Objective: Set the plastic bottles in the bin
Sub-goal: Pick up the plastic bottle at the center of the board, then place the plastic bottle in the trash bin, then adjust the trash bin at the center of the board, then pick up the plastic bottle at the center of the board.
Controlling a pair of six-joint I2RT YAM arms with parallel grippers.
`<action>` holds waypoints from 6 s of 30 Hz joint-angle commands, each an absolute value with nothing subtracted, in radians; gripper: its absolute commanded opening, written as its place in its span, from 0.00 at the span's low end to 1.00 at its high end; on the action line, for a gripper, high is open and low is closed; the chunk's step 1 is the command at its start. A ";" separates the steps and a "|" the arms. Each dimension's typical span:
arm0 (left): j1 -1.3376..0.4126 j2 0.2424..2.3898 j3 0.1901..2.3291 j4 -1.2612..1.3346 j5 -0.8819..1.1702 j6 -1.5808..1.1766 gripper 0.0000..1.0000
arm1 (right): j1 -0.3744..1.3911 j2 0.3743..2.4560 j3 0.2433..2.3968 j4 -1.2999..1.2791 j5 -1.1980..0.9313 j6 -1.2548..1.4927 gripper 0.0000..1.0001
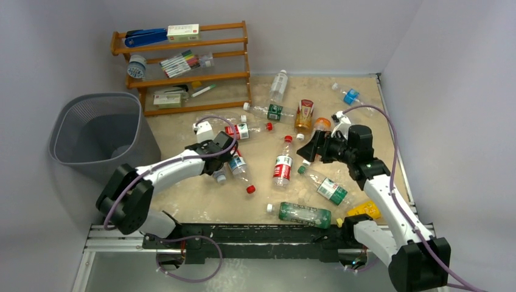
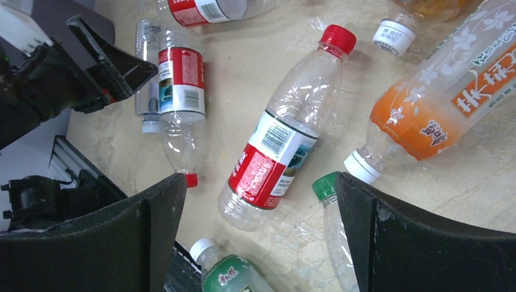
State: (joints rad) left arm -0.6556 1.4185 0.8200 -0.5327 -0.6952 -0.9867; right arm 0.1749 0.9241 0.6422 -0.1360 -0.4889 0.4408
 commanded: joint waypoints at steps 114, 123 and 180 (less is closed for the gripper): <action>-0.040 1.336 1.599 -0.907 -0.405 -0.525 0.04 | 0.193 1.033 0.689 0.014 -0.529 0.442 0.93; -0.041 1.341 1.606 -0.854 -0.325 -0.501 0.03 | 0.193 1.051 0.692 0.022 -0.529 0.441 0.93; -0.763 1.454 1.094 -0.551 -0.438 -0.936 0.77 | 0.193 0.896 0.653 -0.080 -0.430 0.498 0.97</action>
State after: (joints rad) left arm -0.7650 1.4158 1.1320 -0.6876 -0.4278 -0.8555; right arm 0.1898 0.9367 0.6594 -0.0792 -0.4431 0.4835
